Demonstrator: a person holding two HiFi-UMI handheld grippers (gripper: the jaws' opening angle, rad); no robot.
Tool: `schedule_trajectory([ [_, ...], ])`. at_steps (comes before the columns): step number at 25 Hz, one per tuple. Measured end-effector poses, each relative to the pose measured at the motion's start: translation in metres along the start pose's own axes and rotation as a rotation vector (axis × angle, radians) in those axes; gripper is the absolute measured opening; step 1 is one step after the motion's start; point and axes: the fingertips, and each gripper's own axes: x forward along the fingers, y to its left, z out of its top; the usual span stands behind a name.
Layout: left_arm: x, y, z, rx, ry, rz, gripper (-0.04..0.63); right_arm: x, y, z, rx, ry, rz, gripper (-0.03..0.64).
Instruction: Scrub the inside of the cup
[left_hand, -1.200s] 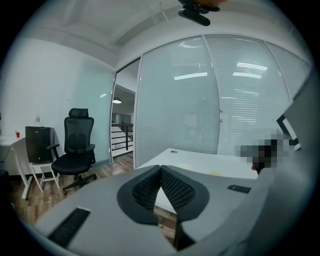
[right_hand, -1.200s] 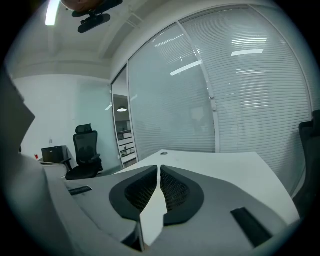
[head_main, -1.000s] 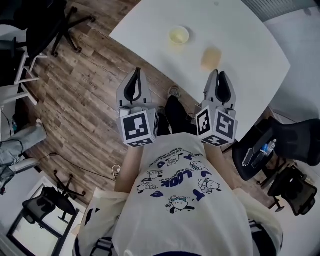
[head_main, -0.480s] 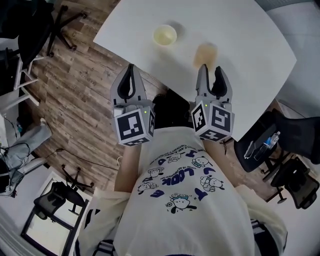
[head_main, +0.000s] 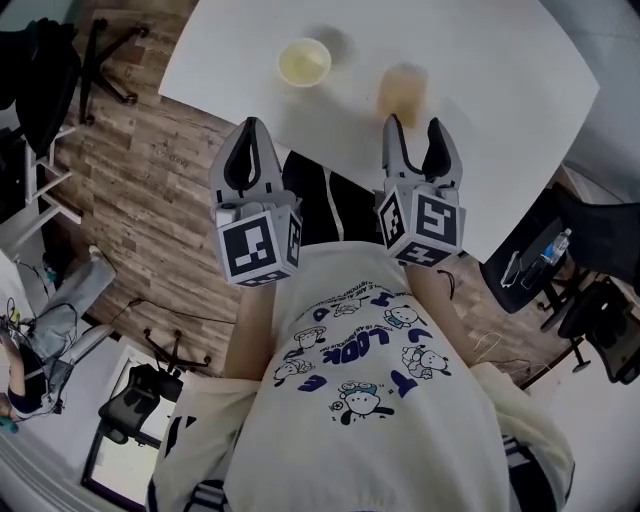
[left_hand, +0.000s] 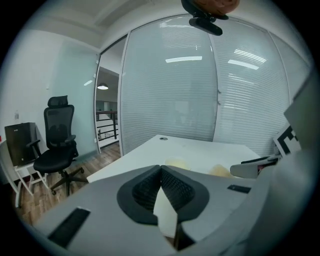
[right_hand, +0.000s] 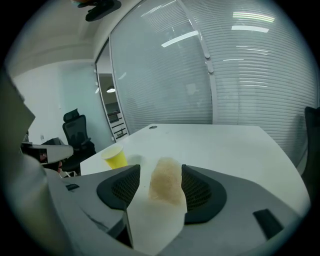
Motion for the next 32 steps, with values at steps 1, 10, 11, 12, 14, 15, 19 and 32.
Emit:
schedule_trajectory([
  [1,0.003,-0.002,0.001,0.006,0.000,-0.020,0.026,0.002,-0.001,-0.003,0.003,0.008,-0.009,0.242],
  [10,0.036,0.002,0.000,0.061,0.055,-0.141,0.026,0.015,-0.008,-0.026,0.020,0.054,-0.117,0.255],
  [11,0.038,0.004,0.000,0.067,0.058,-0.151,0.026,0.017,-0.009,-0.030,0.025,0.064,-0.126,0.255],
  [12,0.041,0.005,-0.001,0.070,0.060,-0.161,0.026,0.018,-0.009,-0.033,0.030,0.072,-0.132,0.256],
  [14,0.047,0.009,-0.002,0.074,0.065,-0.181,0.026,0.021,-0.008,-0.038,0.035,0.083,-0.137,0.258],
  [15,0.049,0.010,-0.003,0.077,0.069,-0.191,0.026,0.022,-0.007,-0.039,0.036,0.087,-0.142,0.261],
  [19,0.058,0.016,-0.004,0.087,0.086,-0.224,0.025,0.022,-0.008,-0.040,0.048,0.082,-0.182,0.265],
  [32,0.075,0.016,-0.005,0.108,0.099,-0.303,0.026,0.026,-0.013,-0.049,0.017,0.106,-0.202,0.265],
])
